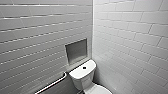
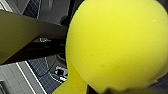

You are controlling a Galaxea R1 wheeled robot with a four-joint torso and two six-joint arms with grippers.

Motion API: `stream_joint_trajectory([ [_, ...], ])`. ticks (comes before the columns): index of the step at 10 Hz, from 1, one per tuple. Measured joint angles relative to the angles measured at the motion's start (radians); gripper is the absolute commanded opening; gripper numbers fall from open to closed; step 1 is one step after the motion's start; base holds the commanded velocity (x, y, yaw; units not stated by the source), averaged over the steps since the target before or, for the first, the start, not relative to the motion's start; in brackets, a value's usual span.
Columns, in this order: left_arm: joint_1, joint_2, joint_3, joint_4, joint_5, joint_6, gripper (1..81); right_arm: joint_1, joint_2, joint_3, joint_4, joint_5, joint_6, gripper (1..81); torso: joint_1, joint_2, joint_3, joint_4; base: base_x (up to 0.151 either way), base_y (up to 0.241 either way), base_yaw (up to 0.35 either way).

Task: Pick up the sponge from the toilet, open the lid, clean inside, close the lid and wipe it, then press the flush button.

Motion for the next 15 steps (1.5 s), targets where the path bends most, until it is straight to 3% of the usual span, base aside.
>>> stream_joint_trajectory([
  [5,0.0,0.0,0.0,0.0,0.0,0.0,81.1,0.0,0.0,0.0,0.001,0.0,0.0,1.0,0.0,0.0,0.0,0.0,0.087,0.0,0.0],
  [11,0.006,-0.006,0.007,0.0,0.002,0.0,81.1,-0.005,0.002,0.0,-0.001,0.0,0.0,1.0,0.001,0.001,0.0,0.0,0.0,0.0,0.0],
  [15,-0.029,-0.125,0.211,-0.001,0.001,0.0,81.1,-0.005,0.002,0.002,-0.001,0.001,0.0,1.0,0.001,0.001,0.0,0.0,0.0,0.0,0.0],
])
